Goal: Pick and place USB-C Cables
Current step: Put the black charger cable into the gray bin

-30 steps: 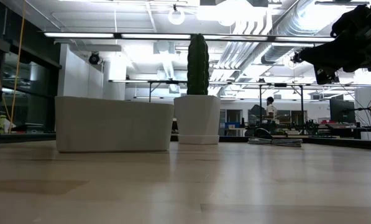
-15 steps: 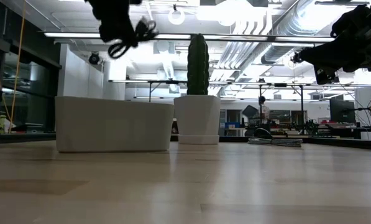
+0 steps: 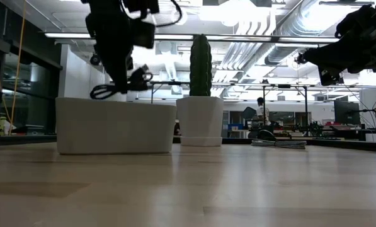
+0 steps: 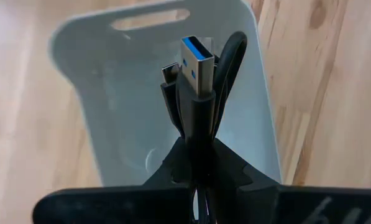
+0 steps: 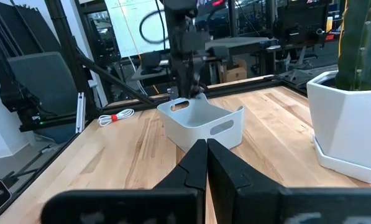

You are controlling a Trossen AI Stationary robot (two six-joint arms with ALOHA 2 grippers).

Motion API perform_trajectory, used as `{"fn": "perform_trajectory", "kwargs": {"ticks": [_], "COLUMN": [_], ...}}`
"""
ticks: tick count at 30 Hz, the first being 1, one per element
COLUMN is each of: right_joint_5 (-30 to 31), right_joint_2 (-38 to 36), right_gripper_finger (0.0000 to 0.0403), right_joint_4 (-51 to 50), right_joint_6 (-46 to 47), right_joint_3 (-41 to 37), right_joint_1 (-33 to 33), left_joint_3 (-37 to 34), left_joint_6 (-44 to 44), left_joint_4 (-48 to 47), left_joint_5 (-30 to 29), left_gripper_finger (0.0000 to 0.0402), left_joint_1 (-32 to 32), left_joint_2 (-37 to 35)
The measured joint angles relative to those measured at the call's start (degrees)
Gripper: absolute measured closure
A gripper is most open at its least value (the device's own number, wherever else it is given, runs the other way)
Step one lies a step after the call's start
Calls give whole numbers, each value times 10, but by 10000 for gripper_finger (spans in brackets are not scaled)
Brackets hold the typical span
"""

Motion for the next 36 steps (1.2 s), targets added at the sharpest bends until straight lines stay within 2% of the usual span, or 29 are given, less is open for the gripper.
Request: {"fn": "perform_trajectory", "kwargs": {"ticks": [16,27,36], "right_joint_5": [0,0,0], "right_joint_2": [0,2,2], "right_gripper_finger": [402,402,402], "right_joint_4": [0,0,0], "right_joint_6": [0,0,0], "right_joint_3": [0,0,0], "right_joint_1": [0,0,0], "left_joint_3": [0,0,0], "left_joint_6": [24,22,23], "left_joint_4": [25,50,52], "left_joint_5": [4,5,5], "left_gripper_finger": [399,399,398], "left_joint_1": [0,0,0], "left_joint_2": [142,187,190]}}
